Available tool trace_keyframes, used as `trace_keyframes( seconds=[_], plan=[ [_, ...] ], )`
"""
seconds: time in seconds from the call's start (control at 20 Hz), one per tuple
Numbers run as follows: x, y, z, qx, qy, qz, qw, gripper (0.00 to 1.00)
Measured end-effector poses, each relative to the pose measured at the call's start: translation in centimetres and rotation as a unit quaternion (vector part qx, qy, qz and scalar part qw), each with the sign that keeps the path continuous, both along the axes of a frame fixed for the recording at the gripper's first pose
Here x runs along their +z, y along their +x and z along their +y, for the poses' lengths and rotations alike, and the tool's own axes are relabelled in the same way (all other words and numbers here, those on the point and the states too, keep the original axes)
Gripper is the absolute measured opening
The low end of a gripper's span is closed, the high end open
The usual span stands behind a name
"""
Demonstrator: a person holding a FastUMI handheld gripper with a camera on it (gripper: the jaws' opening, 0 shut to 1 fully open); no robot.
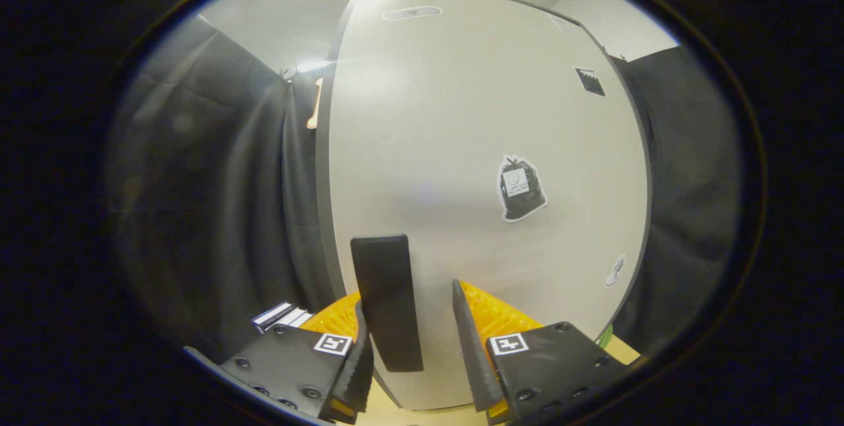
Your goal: Open the shoe cabinet door, grab the shoes and put them into the shoe cabinet, then close the shoe cabinet door.
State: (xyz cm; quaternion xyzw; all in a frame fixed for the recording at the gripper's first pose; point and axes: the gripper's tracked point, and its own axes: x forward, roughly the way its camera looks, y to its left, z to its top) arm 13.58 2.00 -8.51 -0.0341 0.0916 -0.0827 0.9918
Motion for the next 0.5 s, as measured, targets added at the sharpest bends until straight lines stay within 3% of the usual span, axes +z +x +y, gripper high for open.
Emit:
trace_keyframes(
  seconds=[0.15, 0.5],
  plan=[
    [-0.45, 0.48, 0.39, 0.013, 0.025, 0.003, 1.000, 0.59],
    [-0.48, -0.03, 0.56, 0.021, 0.007, 0.001, 1.000, 0.59]
  ],
)
